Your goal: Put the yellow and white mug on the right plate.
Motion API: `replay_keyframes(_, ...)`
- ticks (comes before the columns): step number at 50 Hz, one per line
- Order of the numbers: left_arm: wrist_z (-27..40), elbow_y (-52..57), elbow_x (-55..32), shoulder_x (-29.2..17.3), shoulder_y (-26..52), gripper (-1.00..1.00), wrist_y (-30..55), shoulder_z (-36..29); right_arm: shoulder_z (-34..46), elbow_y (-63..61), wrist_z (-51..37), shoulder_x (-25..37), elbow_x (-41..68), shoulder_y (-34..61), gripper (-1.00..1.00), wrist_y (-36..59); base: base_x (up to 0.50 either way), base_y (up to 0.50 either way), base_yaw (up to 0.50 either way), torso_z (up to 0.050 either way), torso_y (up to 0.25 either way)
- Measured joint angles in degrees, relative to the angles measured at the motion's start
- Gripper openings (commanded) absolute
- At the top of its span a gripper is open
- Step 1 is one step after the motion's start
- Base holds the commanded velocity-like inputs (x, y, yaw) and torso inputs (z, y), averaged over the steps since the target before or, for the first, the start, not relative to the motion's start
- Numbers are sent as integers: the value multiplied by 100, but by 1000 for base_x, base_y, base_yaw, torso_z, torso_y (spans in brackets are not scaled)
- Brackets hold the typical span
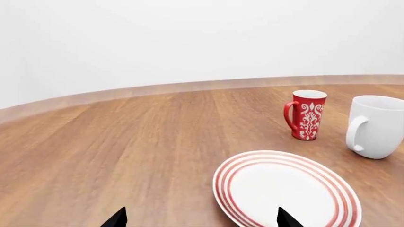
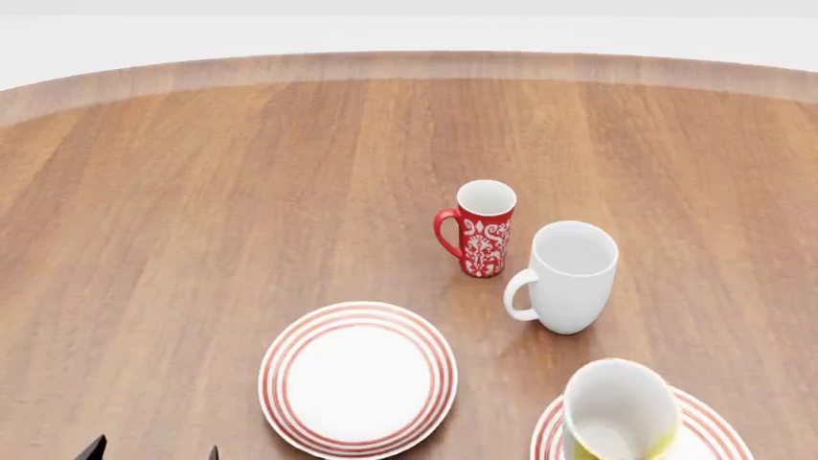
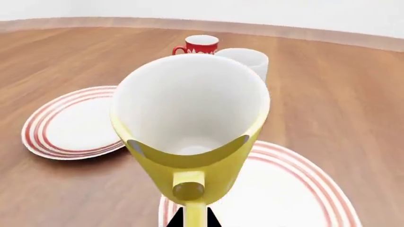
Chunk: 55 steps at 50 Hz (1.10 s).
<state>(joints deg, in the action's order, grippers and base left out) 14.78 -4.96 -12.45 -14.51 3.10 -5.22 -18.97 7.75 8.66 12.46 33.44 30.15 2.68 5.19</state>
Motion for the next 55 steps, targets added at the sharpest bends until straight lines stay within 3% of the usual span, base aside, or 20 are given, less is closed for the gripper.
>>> replay_keyframes(23,28,-44,-37,-30,19,100,-30,-41,-383,720,-582,-205,272,527,-100,329,0,0,0,0,0)
replay_keyframes(55,83,-43,-87,-69,34,100,-37,-97,-101,1958,-297,-558,-2,1038,-100,36,0,0,0,0,0)
